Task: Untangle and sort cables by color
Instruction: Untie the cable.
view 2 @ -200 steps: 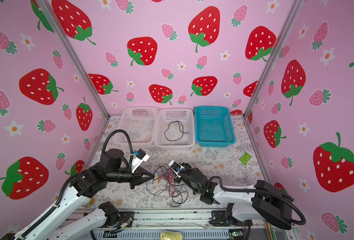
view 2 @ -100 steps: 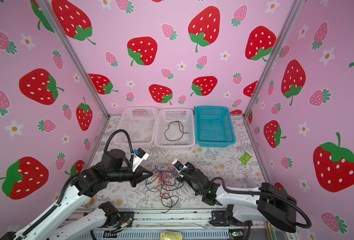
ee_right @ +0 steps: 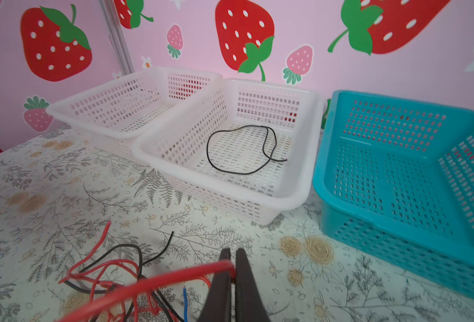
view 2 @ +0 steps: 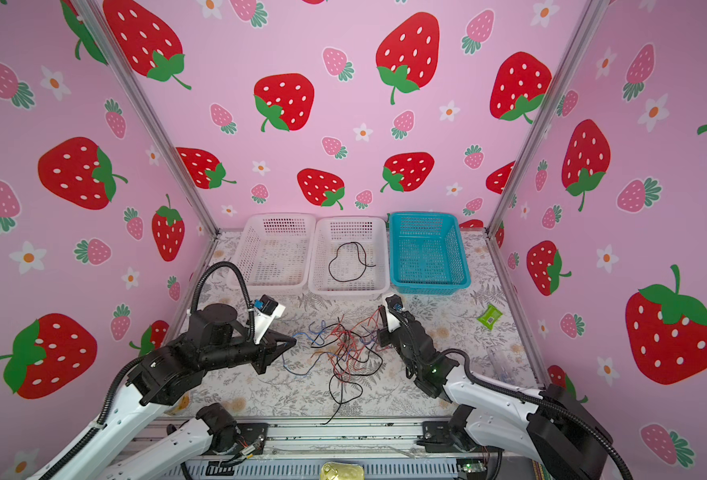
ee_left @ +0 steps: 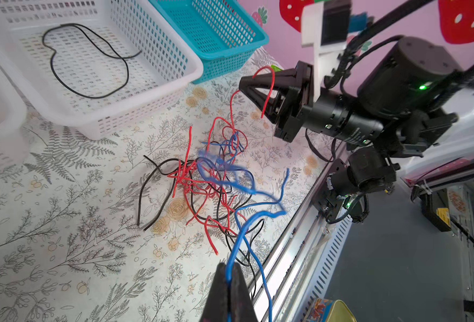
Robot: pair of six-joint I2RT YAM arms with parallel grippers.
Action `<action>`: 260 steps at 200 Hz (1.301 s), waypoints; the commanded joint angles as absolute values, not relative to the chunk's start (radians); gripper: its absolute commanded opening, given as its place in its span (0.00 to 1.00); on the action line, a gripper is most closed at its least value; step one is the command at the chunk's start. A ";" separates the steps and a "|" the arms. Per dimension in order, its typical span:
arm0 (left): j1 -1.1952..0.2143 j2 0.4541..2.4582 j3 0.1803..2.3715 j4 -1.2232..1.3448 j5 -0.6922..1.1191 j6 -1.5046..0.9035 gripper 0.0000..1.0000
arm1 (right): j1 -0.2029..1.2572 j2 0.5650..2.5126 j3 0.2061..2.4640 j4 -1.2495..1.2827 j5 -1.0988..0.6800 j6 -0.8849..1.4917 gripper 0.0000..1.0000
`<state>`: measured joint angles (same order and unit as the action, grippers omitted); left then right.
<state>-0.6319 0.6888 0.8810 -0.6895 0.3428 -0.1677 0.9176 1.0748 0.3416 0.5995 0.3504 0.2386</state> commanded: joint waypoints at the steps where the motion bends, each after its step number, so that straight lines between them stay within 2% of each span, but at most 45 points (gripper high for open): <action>1: -0.626 0.664 0.880 -0.652 0.315 -0.181 0.00 | 0.912 1.089 0.327 0.566 0.306 0.354 0.00; 56: -0.624 0.709 0.955 -0.617 0.226 -0.208 0.00 | 0.911 1.083 0.312 0.553 0.267 0.349 0.00; 86: -0.621 0.730 1.013 -0.590 0.145 -0.222 0.00 | 0.912 1.068 0.329 0.511 0.250 0.340 0.10; 124: -0.613 0.785 1.066 -0.589 0.074 -0.218 0.00 | 0.912 0.999 0.351 0.429 0.286 0.333 0.35; 151: -0.585 0.830 1.120 -0.605 0.051 -0.212 0.00 | 0.912 0.936 0.371 0.365 0.315 0.321 0.45; 203: -0.526 0.892 1.171 -0.592 0.081 -0.220 0.00 | 0.912 0.864 0.416 0.255 0.340 0.328 0.51; 207: -0.525 0.894 1.170 -0.590 0.080 -0.219 0.00 | 0.912 0.859 0.418 0.248 0.342 0.329 0.55; 241: -0.491 0.905 1.187 -0.585 0.087 -0.219 0.00 | 0.912 0.822 0.436 0.193 0.334 0.342 0.64; 260: -0.465 0.919 1.198 -0.585 0.076 -0.218 0.00 | 0.912 0.820 0.459 0.151 0.328 0.341 0.66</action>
